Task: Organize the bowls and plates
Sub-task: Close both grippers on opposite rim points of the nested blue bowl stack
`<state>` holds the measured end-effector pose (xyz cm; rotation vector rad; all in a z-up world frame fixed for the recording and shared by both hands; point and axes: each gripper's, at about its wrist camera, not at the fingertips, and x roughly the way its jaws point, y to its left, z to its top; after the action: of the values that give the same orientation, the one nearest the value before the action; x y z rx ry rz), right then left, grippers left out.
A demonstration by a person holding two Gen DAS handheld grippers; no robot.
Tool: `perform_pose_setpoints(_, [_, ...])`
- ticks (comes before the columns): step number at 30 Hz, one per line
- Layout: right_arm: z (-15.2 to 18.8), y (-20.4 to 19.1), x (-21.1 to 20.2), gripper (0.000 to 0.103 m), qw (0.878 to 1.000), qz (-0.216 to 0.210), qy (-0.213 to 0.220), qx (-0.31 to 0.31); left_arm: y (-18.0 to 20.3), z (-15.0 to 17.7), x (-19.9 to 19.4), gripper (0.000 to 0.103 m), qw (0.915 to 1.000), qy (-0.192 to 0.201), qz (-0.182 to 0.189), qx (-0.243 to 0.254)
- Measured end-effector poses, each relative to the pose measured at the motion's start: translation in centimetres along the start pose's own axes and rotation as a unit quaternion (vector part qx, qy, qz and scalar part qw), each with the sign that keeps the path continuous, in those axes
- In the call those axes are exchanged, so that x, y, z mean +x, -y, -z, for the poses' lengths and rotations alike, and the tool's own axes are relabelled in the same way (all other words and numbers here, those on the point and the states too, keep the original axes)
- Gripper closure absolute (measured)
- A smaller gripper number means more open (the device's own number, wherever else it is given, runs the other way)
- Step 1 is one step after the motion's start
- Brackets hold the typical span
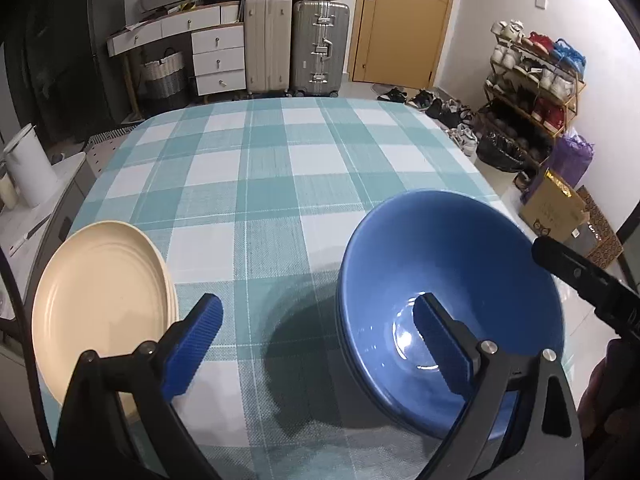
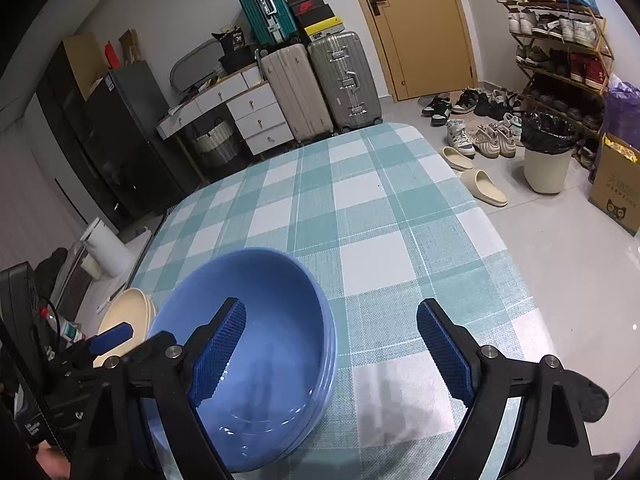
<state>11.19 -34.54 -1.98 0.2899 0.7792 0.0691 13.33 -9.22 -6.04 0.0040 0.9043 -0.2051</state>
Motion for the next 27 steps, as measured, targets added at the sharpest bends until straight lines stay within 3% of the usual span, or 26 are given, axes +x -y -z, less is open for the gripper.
perform_pose_setpoints(8, [0.0,0.5,1.1,0.014,0.999,-0.025,-0.023,0.016,-0.1,-0.2,0.4,0.006,0.9999,-0.005,0.004,-0.008])
perform_pose_setpoints(14, [0.1,0.2,1.6,0.014,0.999,-0.028,-0.032,0.014,-0.4,0.0,0.5,0.006,0.9981,-0.026,0.037,-0.04])
perform_pose_setpoints(17, [0.2,-0.2,1.6,0.014,0.999,-0.031,-0.035,0.005,0.3,0.1,0.4,0.006,0.9996,-0.019,0.01,-0.018])
perform_pose_setpoints(22, [0.4,-0.5,1.2,0.014,0.999,-0.034,-0.032,0.0,0.3,0.3,0.4,0.006,0.9992,-0.025,0.019,-0.024])
perform_pose_setpoints(27, [0.7,-1.2,1.0,0.014,0.998,-0.039,-0.036,-0.02,0.5,0.4,0.3,0.006,0.9996,-0.022,0.002,-0.015])
